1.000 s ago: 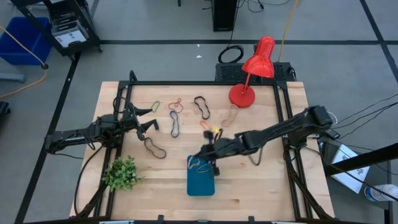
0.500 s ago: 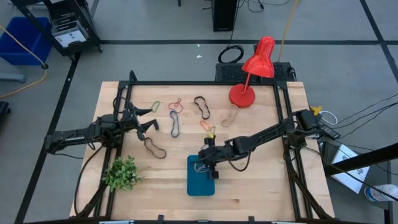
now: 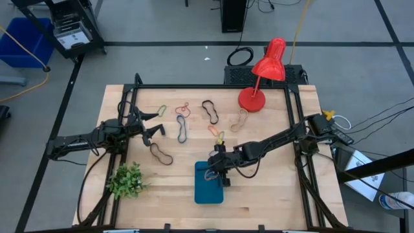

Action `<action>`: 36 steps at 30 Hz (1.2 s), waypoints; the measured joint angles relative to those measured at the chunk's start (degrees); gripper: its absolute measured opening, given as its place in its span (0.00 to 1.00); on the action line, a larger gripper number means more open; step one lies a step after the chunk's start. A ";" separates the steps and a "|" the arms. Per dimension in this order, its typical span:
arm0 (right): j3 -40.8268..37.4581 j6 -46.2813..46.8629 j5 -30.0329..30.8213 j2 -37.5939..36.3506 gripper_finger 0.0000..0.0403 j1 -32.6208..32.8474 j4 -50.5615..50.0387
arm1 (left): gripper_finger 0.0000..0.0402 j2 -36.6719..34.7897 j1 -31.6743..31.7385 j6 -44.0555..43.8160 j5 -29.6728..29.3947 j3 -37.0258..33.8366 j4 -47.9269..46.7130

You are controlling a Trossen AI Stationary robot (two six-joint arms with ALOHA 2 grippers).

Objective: Pick and place rubber bands into bin
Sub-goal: Put the right orange rubber band into the blue bin, then put the brown rubber band into the blue bin

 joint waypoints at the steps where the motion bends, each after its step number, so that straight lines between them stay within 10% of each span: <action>1: 0.00 0.00 0.00 0.00 0.01 0.00 0.01 | 0.66 0.00 0.00 0.00 0.00 0.00 0.00; 20: -0.02 0.15 0.09 0.00 0.04 -0.02 -0.04 | 0.66 0.00 0.02 0.02 0.00 0.02 -0.02; 36: -0.11 -0.37 0.34 -3.22 0.33 -0.02 0.48 | 0.66 0.00 0.00 0.02 0.00 0.02 -0.02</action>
